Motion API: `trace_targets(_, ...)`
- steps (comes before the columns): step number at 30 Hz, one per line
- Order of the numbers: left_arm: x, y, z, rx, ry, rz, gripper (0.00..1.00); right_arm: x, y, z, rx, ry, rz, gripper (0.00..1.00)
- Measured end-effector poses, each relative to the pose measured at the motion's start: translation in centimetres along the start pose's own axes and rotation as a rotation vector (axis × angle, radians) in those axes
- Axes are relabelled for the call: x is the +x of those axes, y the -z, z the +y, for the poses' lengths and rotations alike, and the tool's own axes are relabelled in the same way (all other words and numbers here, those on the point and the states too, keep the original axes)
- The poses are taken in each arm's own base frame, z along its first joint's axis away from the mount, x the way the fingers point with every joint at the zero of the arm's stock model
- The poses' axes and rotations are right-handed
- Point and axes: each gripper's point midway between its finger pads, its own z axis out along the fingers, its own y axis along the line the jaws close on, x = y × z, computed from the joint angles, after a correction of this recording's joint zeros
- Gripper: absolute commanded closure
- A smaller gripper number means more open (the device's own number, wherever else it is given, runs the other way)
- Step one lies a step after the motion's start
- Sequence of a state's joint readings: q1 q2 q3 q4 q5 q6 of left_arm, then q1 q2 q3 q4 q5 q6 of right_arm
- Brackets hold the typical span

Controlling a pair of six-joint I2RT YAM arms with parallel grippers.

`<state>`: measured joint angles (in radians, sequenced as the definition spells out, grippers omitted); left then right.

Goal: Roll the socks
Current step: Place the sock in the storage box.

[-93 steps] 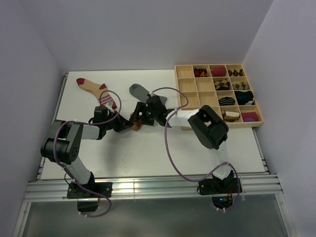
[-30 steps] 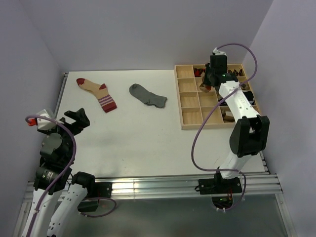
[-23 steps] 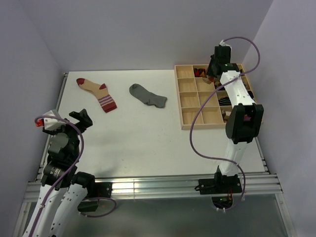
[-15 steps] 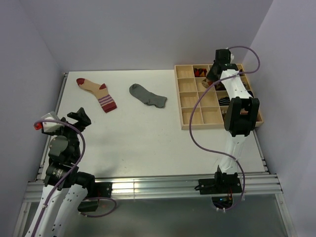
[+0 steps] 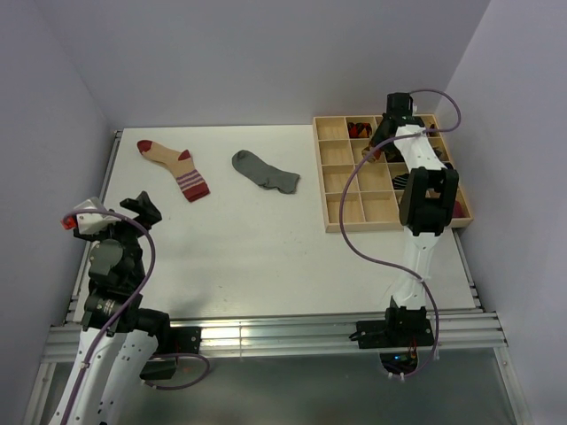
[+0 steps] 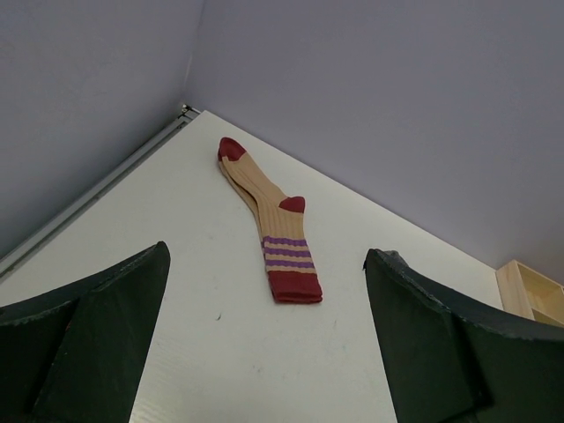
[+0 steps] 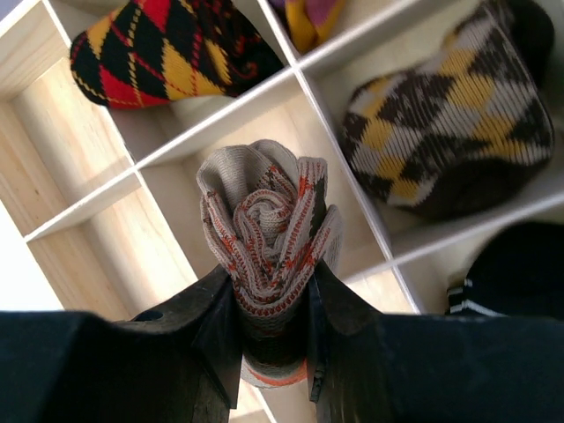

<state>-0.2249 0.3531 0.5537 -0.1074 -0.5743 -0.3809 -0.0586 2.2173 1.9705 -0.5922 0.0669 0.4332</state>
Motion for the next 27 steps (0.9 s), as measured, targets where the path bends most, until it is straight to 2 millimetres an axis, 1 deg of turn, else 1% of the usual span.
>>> trace_targets(5, 0.3, -0.2, 0.1, -0.006, -0.009, 0.009, 0.03, -0.7, -0.3, 0.5, -0.034, 0.089, -0.015, 1.00)
trace_targets(9, 0.6, -0.4, 0.2, -0.013, -0.018, 0.020, 0.03, -2.0, -0.3, 1.1, -0.061, 0.173, -0.051, 1.00)
trace_targets(11, 0.8, -0.5, 0.2, -0.017, -0.023, 0.026, 0.03, -2.3, -0.6, 1.3, -0.070, 0.219, -0.061, 1.00)
trace_targets(14, 1.0, -0.6, 0.3, -0.021, -0.029, 0.033, 0.03, -1.8, -1.6, 1.1, -0.064, 0.286, -0.053, 1.00)
trace_targets(17, 1.3, -0.7, 0.3, -0.025, -0.034, 0.041, 0.03, -0.7, -2.9, 1.0, -0.050, 0.351, -0.028, 1.00)
trace_targets(20, 1.5, -0.8, 0.3, -0.026, -0.039, 0.049, 0.03, 0.4, -3.9, 1.4, -0.049, 0.407, -0.007, 1.00)
trace_targets(22, 1.6, -0.8, 0.2, -0.022, -0.041, 0.053, 0.04, 1.0, -4.4, 1.6, -0.046, 0.443, 0.005, 1.00)
trace_targets(27, 1.8, -0.8, 0.0, -0.008, -0.044, 0.061, 0.04, 1.7, -4.8, 2.4, -0.020, 0.530, 0.009, 1.00)
